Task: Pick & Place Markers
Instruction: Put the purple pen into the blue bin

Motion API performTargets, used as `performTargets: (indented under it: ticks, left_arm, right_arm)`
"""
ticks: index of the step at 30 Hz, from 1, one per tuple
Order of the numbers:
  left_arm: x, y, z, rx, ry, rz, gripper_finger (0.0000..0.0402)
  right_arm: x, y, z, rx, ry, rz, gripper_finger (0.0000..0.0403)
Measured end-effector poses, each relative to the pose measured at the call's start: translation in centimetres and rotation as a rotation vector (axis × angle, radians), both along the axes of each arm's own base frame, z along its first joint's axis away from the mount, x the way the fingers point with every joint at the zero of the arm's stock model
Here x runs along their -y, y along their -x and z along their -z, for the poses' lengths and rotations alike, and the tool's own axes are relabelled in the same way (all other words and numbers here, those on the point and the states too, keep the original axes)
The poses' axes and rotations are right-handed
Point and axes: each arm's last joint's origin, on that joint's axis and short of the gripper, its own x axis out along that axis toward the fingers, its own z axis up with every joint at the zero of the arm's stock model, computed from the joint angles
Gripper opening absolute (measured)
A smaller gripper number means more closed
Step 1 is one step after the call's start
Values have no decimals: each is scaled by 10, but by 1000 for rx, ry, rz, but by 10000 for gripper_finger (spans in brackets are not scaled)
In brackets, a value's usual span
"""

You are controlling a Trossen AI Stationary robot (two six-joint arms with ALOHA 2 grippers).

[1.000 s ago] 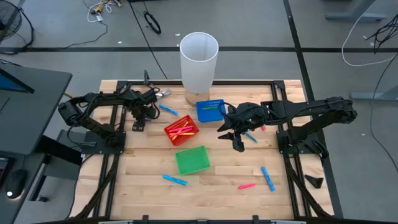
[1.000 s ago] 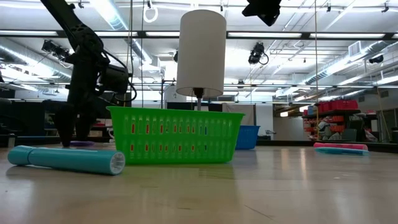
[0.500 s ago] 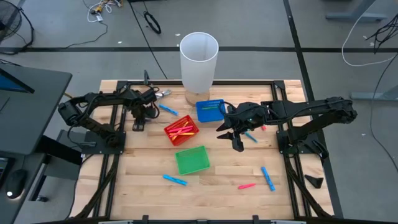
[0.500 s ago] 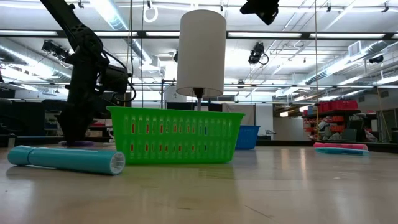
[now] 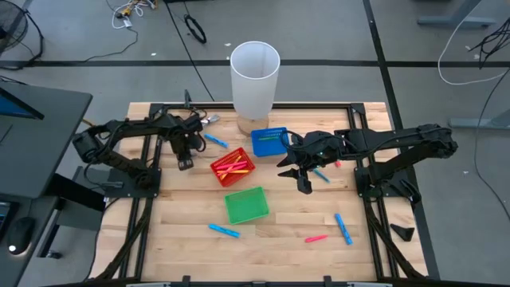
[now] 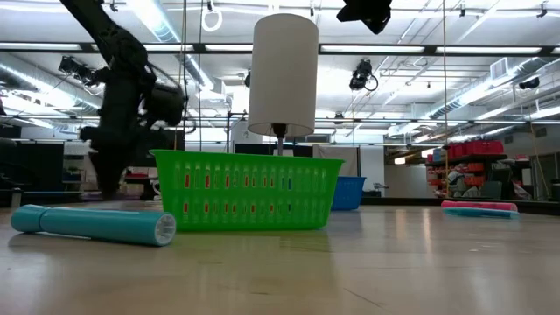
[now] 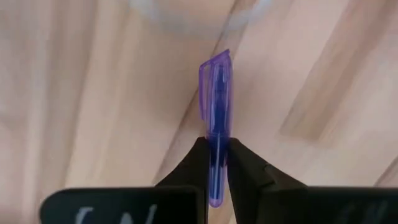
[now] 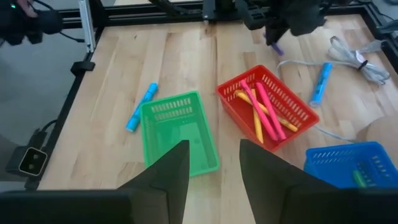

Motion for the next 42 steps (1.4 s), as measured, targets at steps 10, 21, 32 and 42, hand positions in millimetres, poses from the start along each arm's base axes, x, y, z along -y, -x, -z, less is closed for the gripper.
performTargets:
  ticks: [10, 21, 32, 42]
  left_arm:
    - [6, -21, -61, 222, -126, 60, 35]
    - [24, -44, -133, 512, -216, 96, 35]
    - [54, -71, -161, 784, -184, 18, 35]
    - [87, -99, -191, 1148, -210, 12, 35]
  right_arm:
    - [0, 0, 0, -1, -5, 5, 142]
    - [1, 0, 0, 6, -1, 4, 142]
    - [0, -5, -7, 84, -6, 4, 142]
    - [6, -8, -12, 149, -16, 31, 142]
